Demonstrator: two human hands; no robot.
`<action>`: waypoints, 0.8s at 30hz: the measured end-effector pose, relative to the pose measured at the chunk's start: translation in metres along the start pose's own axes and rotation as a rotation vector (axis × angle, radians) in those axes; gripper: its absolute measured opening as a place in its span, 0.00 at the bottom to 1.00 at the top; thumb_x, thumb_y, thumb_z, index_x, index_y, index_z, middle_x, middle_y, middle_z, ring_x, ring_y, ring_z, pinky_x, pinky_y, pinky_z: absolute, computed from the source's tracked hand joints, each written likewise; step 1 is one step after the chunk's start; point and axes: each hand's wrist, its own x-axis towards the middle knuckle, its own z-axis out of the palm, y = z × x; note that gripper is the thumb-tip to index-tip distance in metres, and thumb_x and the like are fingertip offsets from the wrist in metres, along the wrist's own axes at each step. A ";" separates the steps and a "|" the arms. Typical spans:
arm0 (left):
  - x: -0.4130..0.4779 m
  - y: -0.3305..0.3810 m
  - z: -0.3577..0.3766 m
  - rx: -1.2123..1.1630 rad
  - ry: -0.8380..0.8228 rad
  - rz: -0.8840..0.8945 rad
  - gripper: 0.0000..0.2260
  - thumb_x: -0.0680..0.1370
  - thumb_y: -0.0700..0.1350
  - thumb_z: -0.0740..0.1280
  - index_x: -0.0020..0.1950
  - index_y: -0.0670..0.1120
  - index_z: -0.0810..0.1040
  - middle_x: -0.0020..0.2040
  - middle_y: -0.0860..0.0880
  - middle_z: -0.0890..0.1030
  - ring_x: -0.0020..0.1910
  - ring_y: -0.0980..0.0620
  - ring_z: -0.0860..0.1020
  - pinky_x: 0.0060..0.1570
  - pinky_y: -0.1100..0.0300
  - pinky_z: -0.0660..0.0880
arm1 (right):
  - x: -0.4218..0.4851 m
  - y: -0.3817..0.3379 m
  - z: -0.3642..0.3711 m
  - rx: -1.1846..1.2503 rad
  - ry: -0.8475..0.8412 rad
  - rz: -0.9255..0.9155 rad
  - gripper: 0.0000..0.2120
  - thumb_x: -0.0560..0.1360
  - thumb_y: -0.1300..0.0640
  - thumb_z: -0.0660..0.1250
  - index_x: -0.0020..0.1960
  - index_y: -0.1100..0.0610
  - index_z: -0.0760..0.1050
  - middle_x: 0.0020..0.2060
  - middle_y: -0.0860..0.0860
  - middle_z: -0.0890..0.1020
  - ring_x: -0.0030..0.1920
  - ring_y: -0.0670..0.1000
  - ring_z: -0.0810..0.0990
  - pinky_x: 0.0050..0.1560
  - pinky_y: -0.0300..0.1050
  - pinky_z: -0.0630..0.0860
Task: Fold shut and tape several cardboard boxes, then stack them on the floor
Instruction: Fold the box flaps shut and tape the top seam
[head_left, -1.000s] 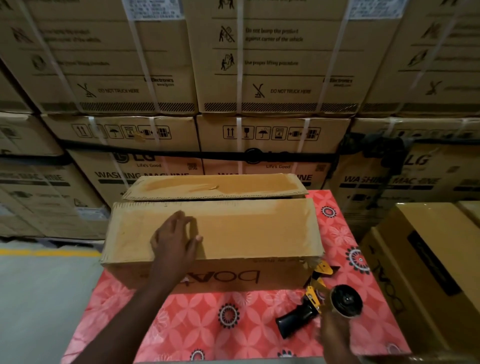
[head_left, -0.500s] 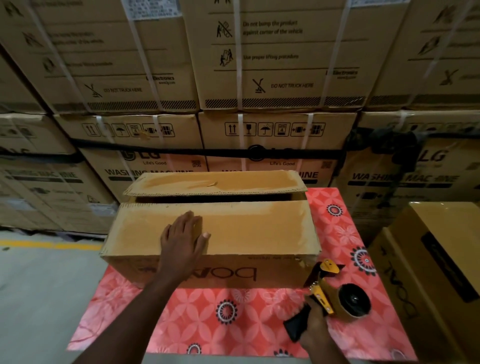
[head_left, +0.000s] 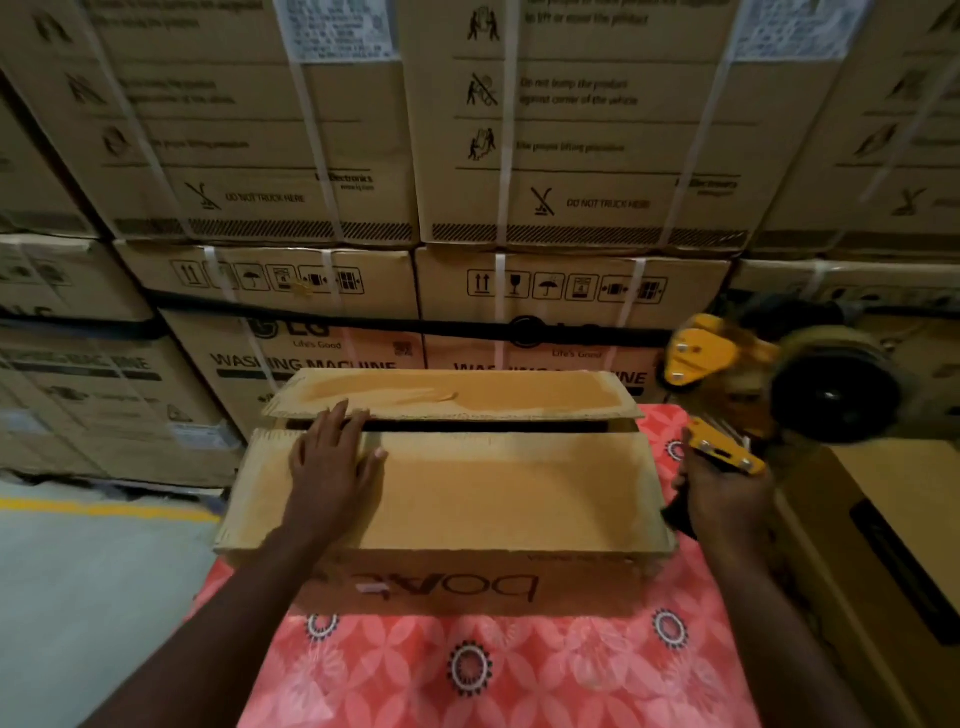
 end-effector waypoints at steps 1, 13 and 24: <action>0.002 -0.007 -0.004 0.011 -0.020 -0.005 0.27 0.80 0.62 0.55 0.77 0.53 0.66 0.81 0.47 0.60 0.79 0.43 0.57 0.73 0.36 0.55 | 0.000 -0.002 0.012 -0.051 -0.085 -0.019 0.16 0.72 0.52 0.79 0.50 0.63 0.82 0.36 0.56 0.84 0.36 0.52 0.84 0.37 0.45 0.82; 0.030 -0.091 -0.040 -0.184 -0.038 -0.058 0.12 0.73 0.47 0.77 0.52 0.41 0.85 0.52 0.42 0.83 0.49 0.41 0.82 0.45 0.56 0.73 | -0.105 -0.012 0.244 -0.591 -1.025 -0.441 0.14 0.70 0.43 0.75 0.52 0.49 0.81 0.44 0.46 0.86 0.43 0.46 0.84 0.43 0.50 0.81; 0.047 -0.132 -0.073 -1.034 -0.210 -0.438 0.12 0.81 0.32 0.62 0.55 0.45 0.82 0.44 0.46 0.83 0.41 0.55 0.78 0.37 0.62 0.74 | -0.122 -0.022 0.311 -0.592 -1.204 -0.436 0.15 0.68 0.37 0.76 0.48 0.44 0.79 0.41 0.39 0.84 0.42 0.37 0.82 0.45 0.45 0.81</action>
